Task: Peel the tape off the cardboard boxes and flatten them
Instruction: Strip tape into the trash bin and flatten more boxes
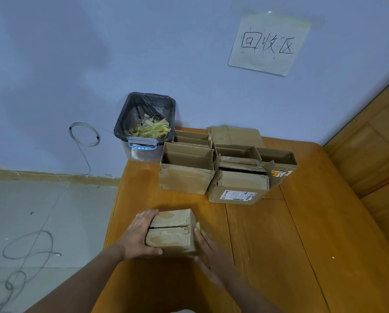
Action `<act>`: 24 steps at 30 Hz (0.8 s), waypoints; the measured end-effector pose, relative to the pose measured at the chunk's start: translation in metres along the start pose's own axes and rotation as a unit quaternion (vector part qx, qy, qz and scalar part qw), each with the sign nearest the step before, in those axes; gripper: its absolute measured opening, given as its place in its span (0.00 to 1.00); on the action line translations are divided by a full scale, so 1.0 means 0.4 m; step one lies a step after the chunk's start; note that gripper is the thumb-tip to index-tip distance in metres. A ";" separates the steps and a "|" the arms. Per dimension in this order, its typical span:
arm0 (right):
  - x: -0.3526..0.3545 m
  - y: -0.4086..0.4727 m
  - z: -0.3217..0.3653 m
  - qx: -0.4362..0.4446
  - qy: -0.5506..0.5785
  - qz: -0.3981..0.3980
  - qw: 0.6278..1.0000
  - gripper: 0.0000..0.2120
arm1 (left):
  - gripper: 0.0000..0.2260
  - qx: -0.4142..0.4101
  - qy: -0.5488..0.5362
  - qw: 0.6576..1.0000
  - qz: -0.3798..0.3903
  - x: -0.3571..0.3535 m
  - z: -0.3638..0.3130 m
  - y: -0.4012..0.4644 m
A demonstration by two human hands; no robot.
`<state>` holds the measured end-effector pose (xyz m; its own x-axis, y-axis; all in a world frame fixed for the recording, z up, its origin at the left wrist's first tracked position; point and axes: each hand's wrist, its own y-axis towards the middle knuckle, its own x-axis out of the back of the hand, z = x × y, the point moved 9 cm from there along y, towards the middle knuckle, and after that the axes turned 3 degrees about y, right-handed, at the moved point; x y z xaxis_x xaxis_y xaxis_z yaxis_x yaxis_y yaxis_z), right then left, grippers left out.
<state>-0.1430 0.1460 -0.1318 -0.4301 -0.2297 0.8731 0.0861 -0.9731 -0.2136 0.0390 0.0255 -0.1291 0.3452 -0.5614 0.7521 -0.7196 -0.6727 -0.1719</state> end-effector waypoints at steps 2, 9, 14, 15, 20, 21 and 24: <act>0.005 -0.003 -0.004 0.005 -0.017 0.009 1.000 0.33 | 0.54 0.000 0.005 1.000 0.001 0.000 -0.003 0.002; 0.003 -0.041 -0.073 -0.041 -0.029 0.003 0.999 0.34 | 0.55 0.015 0.005 1.000 0.001 0.006 0.002 -0.002; 0.048 -0.040 -0.090 -0.065 0.006 -0.050 0.997 0.32 | 0.55 0.015 0.028 0.999 0.005 0.012 -0.021 0.024; 0.062 -0.034 -0.089 -0.065 0.005 -0.065 0.996 0.31 | 0.55 0.017 0.042 0.999 0.006 0.015 -0.030 0.035; 0.131 0.016 -0.082 -0.055 -0.025 -0.114 0.992 0.28 | 0.54 0.018 0.129 0.991 -0.020 0.069 -0.059 0.090; 0.149 0.032 -0.076 -0.048 -0.032 -0.126 0.990 0.27 | 0.54 0.013 0.145 0.989 -0.021 0.082 -0.061 0.100; 0.221 0.084 -0.042 -0.014 -0.024 -0.189 0.981 0.20 | 0.54 0.012 0.177 0.984 -0.022 0.122 -0.050 0.123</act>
<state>-0.1933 0.0931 -0.0691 -0.3831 0.1474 0.9119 -0.0971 -0.9881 0.1189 0.0084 -0.0252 -0.0879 0.1414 -0.3321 0.9326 -0.6934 -0.7056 -0.1461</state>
